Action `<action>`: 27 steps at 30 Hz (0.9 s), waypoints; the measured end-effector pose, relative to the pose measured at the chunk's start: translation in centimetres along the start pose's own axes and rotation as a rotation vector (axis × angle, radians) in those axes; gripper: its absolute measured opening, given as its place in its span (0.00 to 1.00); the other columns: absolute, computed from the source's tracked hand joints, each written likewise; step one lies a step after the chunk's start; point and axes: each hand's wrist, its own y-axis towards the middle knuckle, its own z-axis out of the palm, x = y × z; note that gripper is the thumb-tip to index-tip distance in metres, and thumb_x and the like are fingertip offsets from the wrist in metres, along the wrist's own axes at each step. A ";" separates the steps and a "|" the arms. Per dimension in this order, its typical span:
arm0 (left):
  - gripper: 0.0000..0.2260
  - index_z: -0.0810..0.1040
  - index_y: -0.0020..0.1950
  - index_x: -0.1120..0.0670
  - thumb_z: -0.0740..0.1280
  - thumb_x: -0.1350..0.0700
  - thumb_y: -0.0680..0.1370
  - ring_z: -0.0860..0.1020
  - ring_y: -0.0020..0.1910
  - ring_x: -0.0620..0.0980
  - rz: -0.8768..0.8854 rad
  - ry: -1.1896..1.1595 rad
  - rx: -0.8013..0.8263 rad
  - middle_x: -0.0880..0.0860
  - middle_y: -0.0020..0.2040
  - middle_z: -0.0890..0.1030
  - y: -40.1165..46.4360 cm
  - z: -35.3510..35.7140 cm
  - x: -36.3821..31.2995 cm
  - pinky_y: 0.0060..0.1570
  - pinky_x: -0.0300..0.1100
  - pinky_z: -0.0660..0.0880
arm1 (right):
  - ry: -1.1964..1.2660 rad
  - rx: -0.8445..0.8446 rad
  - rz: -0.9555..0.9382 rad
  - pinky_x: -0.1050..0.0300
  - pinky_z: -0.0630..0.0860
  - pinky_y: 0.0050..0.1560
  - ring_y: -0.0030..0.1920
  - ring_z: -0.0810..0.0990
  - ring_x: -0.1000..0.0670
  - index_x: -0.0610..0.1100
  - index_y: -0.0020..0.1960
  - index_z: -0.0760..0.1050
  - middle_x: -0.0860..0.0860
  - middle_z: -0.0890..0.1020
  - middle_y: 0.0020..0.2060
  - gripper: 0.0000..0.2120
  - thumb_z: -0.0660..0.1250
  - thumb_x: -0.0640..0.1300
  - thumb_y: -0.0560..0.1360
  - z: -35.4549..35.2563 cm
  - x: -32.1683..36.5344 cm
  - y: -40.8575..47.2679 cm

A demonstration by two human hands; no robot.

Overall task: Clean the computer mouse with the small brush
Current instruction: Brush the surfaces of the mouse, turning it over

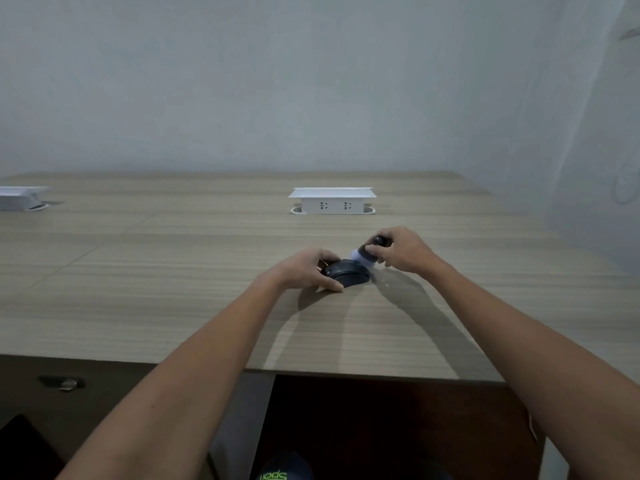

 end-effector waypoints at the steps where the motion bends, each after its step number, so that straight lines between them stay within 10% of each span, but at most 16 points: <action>1: 0.24 0.81 0.63 0.54 0.80 0.51 0.68 0.83 0.54 0.50 -0.001 0.005 0.003 0.51 0.54 0.85 0.1 -0.1 0.0 0.60 0.50 0.78 | 0.003 0.027 0.009 0.46 0.84 0.46 0.39 0.84 0.46 0.40 0.51 0.84 0.44 0.86 0.39 0.08 0.71 0.43 0.77 -0.1 0.0 -0.1; 13: 0.26 0.73 0.71 0.60 0.72 0.66 0.74 0.78 0.63 0.51 -0.059 -0.047 -0.067 0.57 0.66 0.78 1.1 -0.8 1.1 0.64 0.41 0.74 | 0.075 0.217 0.118 0.60 0.69 0.29 0.31 0.74 0.52 0.35 0.46 0.83 0.49 0.79 0.30 0.10 0.69 0.42 0.75 -2.9 0.4 -0.4; 20: 0.23 0.73 0.72 0.57 0.71 0.55 0.78 0.78 0.63 0.54 -0.165 -0.119 -0.263 0.57 0.66 0.77 0.7 0.5 0.2 0.61 0.45 0.74 | 0.177 0.003 0.136 0.70 0.67 0.23 0.23 0.74 0.60 0.36 0.45 0.82 0.48 0.79 0.31 0.08 0.68 0.41 0.77 -1.7 0.3 -0.8; 27: 0.20 0.79 0.65 0.59 0.71 0.49 0.77 0.80 0.60 0.52 -0.173 -0.250 -0.293 0.56 0.60 0.83 1.4 1.9 -0.4 0.64 0.48 0.75 | 0.138 0.172 0.059 0.64 0.68 0.27 0.27 0.75 0.55 0.41 0.41 0.83 0.50 0.80 0.29 0.09 0.69 0.45 0.76 -0.7 1.4 -1.5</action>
